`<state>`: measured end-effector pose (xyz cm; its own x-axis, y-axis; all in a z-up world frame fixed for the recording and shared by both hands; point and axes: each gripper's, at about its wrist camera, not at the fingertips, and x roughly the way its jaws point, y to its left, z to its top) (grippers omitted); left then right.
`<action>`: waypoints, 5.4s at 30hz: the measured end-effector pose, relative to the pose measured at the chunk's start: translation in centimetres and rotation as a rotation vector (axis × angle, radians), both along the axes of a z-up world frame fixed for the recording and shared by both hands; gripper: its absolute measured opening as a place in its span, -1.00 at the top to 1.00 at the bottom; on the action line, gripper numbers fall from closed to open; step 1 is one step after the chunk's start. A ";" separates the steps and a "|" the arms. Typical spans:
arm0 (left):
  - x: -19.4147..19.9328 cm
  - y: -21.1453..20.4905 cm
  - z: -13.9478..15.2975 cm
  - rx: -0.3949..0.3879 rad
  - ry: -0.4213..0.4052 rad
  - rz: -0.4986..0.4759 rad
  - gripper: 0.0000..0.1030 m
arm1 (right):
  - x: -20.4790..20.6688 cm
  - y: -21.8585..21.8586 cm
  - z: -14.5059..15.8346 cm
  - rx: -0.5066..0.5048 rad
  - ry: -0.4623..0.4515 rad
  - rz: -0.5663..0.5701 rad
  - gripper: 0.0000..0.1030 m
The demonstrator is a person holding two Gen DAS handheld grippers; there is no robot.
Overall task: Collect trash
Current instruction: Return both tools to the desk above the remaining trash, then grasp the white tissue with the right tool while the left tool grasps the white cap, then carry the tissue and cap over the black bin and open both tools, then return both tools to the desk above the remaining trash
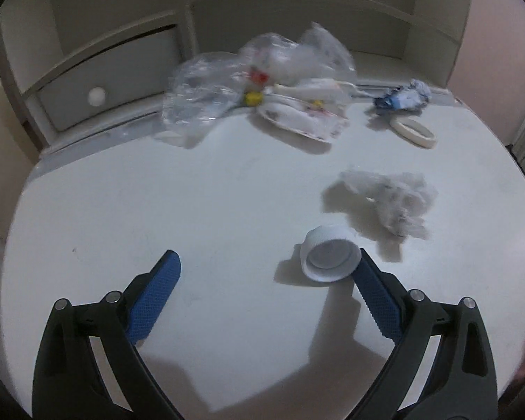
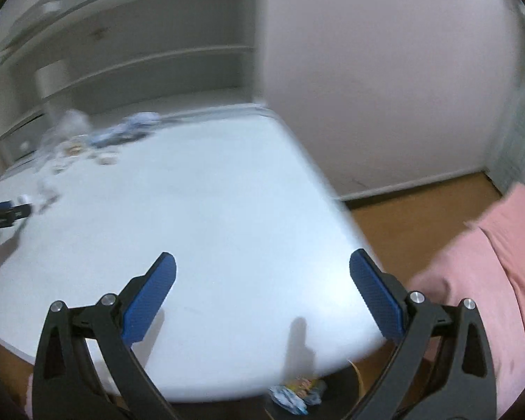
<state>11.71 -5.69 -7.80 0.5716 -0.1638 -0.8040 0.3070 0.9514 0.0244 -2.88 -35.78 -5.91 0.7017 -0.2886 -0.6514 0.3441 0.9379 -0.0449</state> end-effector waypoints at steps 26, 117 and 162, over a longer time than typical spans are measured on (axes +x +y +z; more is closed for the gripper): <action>-0.1 -0.8 0.5 -0.002 -0.022 -0.137 -0.43 | 20.5 18.0 -2.2 0.174 0.162 0.520 -0.47; -26.6 -35.4 4.1 -0.256 0.013 -1.003 -0.89 | -24.2 -23.4 -6.7 0.163 -0.018 -0.724 -0.86; 19.4 3.9 -1.9 -0.078 0.027 0.035 -0.89 | 24.3 8.4 -4.1 0.028 0.204 0.521 -0.90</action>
<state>31.16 -1.77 -9.74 0.5565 -0.2070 -0.8046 0.2730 0.9602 -0.0582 21.45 -27.34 -9.96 0.6056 0.0824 -0.7915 -0.1785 0.9833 -0.0342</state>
